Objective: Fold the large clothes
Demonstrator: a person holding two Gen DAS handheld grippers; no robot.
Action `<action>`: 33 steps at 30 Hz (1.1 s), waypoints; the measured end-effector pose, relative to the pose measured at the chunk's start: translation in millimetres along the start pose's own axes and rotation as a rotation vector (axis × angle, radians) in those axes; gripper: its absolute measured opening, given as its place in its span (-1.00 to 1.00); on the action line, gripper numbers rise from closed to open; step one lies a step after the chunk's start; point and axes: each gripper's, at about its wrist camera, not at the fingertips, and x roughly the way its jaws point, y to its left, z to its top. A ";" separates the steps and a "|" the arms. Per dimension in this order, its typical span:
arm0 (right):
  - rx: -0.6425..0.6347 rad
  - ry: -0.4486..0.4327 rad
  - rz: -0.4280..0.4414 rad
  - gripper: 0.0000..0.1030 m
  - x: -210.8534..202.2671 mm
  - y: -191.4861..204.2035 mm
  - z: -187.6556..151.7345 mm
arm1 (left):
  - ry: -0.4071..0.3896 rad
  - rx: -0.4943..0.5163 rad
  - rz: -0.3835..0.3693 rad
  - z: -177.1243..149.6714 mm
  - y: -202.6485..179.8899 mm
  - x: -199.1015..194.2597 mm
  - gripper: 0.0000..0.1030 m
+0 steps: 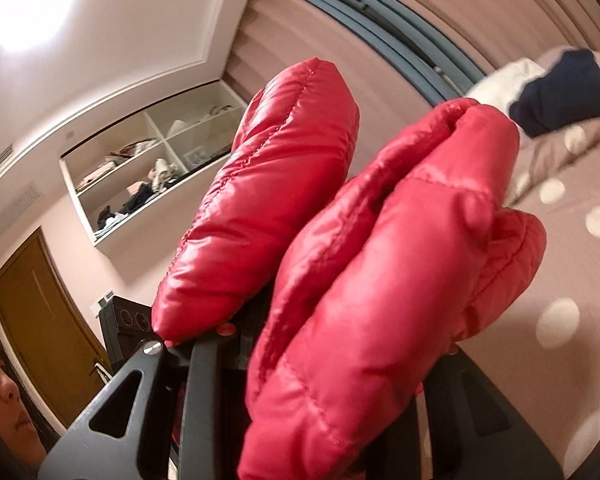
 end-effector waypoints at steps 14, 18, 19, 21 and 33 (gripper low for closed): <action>0.059 0.295 -0.512 -0.05 154.7 -155.3 -22.1 | 0.299 -0.148 0.299 -68.2 179.6 169.9 0.65; 0.157 0.442 -0.687 -0.06 174.4 -226.5 -86.7 | 0.345 -0.118 0.327 -106.4 198.6 185.9 0.87; 0.112 0.399 -0.682 -0.07 168.4 -219.9 -89.4 | 0.351 -0.108 0.326 -104.2 197.3 183.9 0.87; 0.086 0.410 -0.693 -0.06 167.9 -215.5 -90.7 | 0.369 -0.106 0.328 -102.3 199.4 180.9 0.87; 0.055 0.422 -0.806 0.52 164.3 -193.2 -75.6 | 0.338 -0.023 0.482 -83.2 164.3 157.3 0.88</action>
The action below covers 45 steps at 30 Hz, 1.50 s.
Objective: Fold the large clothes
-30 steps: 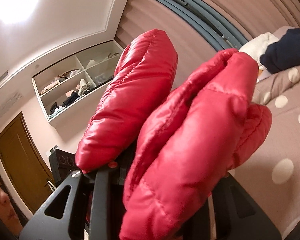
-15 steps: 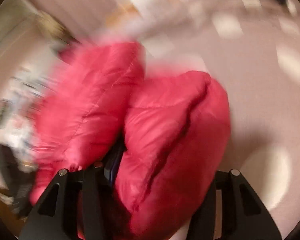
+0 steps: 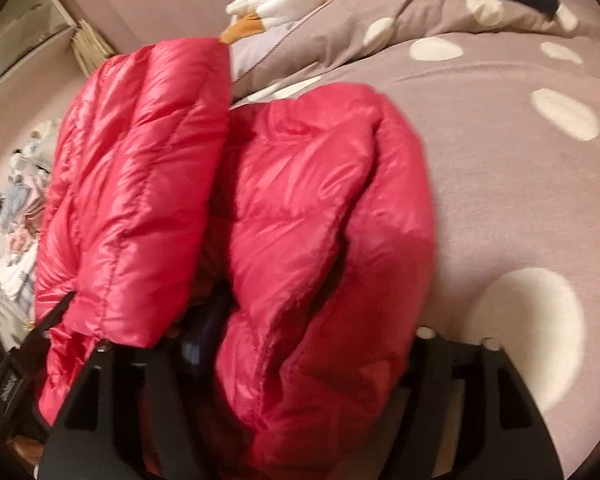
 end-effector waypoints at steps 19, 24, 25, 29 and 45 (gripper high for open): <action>-0.245 -0.360 -0.049 0.99 -216.3 65.8 -31.3 | -0.350 0.011 0.226 5.0 -13.3 -195.2 0.89; -0.290 -0.435 -0.110 1.00 -261.4 81.4 -50.0 | -0.429 0.056 0.242 -5.3 -30.5 -232.9 0.98; -0.295 -0.451 -0.135 1.00 -268.6 83.7 -53.8 | -0.429 0.070 0.228 -6.6 -31.8 -236.8 0.98; -0.320 -0.490 -0.173 1.00 -286.6 89.1 -66.7 | -0.399 0.032 0.176 -11.1 -31.0 -243.6 0.98; -0.315 -0.480 -0.212 1.00 -299.6 91.1 -75.6 | -0.424 0.037 0.149 -14.8 -34.4 -251.6 0.98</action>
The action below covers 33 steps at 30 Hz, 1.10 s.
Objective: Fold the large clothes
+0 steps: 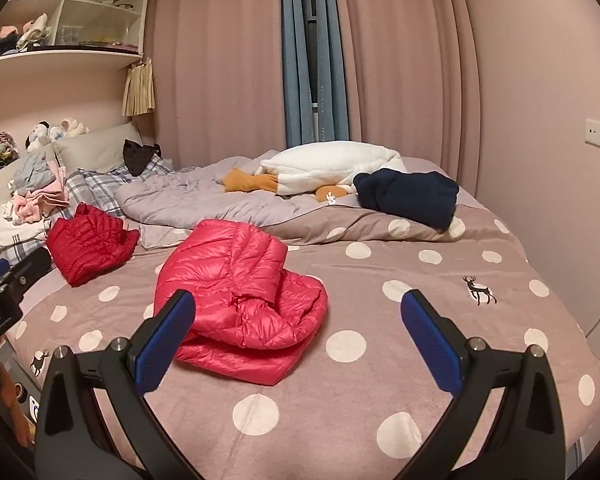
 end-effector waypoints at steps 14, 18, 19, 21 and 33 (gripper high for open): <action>-0.019 0.015 -0.009 1.00 0.1 4.9 0.7 | 0.021 0.012 -0.022 1.3 -1.9 -0.5 0.98; -0.027 0.018 -0.007 1.00 -0.1 6.5 1.5 | 0.012 0.014 -0.018 2.2 -0.9 -2.1 0.98; -0.027 0.018 -0.008 1.00 -0.1 6.6 1.7 | 0.012 0.014 -0.015 2.3 -0.6 -2.4 0.98; -0.029 0.018 -0.010 1.00 0.6 7.1 2.0 | 0.015 0.019 -0.014 3.0 -0.1 -1.3 0.98; -0.029 0.030 -0.018 1.00 2.9 8.5 1.2 | 0.035 0.029 -0.014 1.7 -0.4 1.0 0.98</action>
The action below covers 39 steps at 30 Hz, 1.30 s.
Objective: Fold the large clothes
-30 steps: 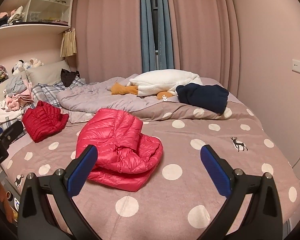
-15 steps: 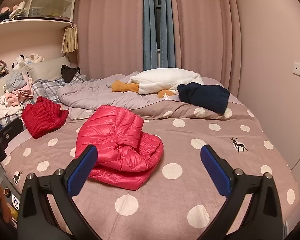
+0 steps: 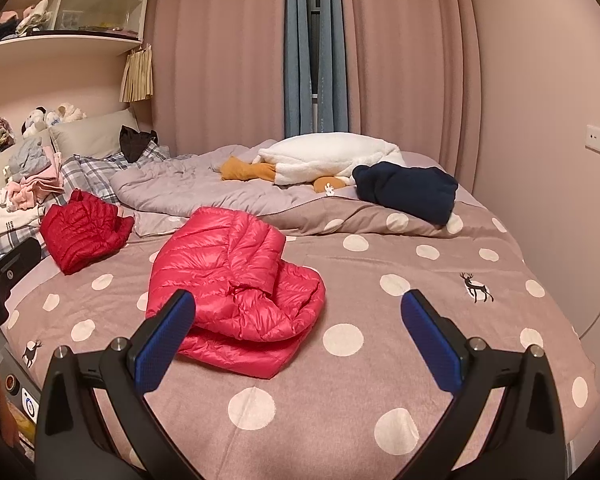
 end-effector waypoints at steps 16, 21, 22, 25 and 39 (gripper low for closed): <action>0.014 0.021 -0.019 1.00 4.2 -6.1 -2.7 | 0.014 0.019 -0.009 -3.2 -5.6 1.8 0.98; 0.015 0.025 -0.024 1.00 4.9 -8.6 -3.5 | 0.026 0.042 0.016 -4.6 -8.7 4.2 0.98; 0.017 0.027 -0.025 1.00 5.2 -8.5 -3.8 | 0.026 0.043 0.014 -4.7 -8.7 4.2 0.98; 0.020 0.034 -0.028 1.00 6.9 -10.1 -4.4 | 0.028 0.041 0.002 -4.4 -8.5 2.8 0.98; 0.032 0.033 -0.040 1.00 5.8 -15.0 -4.8 | 0.134 0.090 -0.035 -16.7 -27.5 34.5 0.98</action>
